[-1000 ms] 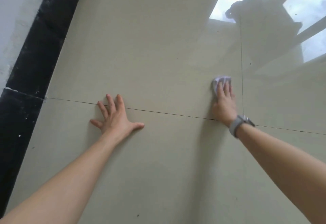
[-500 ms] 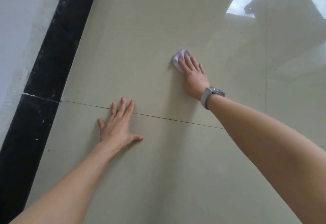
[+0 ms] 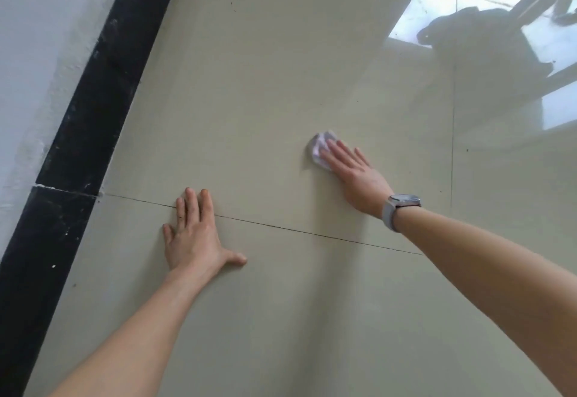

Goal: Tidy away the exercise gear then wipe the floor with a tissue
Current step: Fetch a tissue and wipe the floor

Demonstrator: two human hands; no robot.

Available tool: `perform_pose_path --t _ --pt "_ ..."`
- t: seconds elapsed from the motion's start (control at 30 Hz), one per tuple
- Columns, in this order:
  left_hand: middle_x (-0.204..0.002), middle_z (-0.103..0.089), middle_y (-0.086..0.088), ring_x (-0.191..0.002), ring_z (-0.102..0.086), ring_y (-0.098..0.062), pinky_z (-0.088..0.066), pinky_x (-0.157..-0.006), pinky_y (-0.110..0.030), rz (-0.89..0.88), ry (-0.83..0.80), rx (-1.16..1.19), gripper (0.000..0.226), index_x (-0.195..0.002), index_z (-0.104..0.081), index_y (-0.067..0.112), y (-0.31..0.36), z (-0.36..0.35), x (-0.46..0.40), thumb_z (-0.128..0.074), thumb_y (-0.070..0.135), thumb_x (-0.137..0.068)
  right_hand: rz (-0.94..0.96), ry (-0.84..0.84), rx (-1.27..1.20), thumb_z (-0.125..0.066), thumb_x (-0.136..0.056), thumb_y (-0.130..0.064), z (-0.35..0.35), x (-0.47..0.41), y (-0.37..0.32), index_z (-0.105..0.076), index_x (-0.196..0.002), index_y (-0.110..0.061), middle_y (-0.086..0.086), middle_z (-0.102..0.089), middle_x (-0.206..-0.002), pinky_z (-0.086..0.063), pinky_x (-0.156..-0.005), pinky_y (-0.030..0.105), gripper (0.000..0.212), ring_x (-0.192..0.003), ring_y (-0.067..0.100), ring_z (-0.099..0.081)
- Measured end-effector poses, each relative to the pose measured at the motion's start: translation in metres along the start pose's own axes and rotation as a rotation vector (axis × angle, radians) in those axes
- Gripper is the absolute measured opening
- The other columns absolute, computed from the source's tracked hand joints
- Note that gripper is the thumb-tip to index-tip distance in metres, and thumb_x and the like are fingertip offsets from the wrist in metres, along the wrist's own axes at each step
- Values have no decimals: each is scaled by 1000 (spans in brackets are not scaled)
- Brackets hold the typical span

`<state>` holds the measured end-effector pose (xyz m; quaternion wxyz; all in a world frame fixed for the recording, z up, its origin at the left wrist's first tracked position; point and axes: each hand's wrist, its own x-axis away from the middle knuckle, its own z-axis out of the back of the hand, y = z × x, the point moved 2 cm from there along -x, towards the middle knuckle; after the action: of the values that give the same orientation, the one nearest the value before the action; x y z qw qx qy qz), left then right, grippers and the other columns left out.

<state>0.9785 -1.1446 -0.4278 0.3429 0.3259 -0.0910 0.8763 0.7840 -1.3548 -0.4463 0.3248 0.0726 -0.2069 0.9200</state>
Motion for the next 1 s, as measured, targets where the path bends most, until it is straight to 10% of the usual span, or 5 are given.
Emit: perform_pose_path --t 0.17,0.43,0.7,0.87,1.0 --pt "-155 24 -2 -145 16 -20 -10 -117 -48 9 -8 0 139 -146 15 19 2 0 -1 -82 53 -53 -680 161 -110 -34 -74 15 5 21 34 3 -147 -23 1 11 -157 6 -117 39 90 -145 19 11" --pt "-156 23 -1 -145 16 -19 -11 -116 -50 -11 -3 11 140 -147 13 20 -1 0 1 -83 54 -52 214 -36 69 -36 -79 4 -51 130 -18 -15 -144 -31 -5 -17 -150 -4 -116 30 77 -140 21 -19" --pt "-157 19 -2 -145 15 -20 -4 -117 -51 -37 17 35 125 -148 8 20 -4 -8 7 -78 51 -63 -500 71 -131 -31 -77 9 -61 150 -56 1 -147 -20 2 11 -157 10 -116 35 82 -145 21 12" --pt "-159 -4 -7 -146 -2 -25 -14 -117 -47 -159 169 91 74 -147 -21 19 -2 -52 71 -59 37 -86 -34 11 56 -17 -61 3 -90 213 -107 -51 -129 -5 16 -52 -135 -45 -96 47 76 -123 37 -50" --pt "-158 10 -7 -146 6 -26 -11 -116 -48 -185 -136 -1 82 -148 -6 25 -2 -91 153 -58 37 -86 75 -135 -35 -25 -66 9 -78 269 -146 -58 -120 -6 11 -58 -127 -57 -76 37 66 -113 29 -58"
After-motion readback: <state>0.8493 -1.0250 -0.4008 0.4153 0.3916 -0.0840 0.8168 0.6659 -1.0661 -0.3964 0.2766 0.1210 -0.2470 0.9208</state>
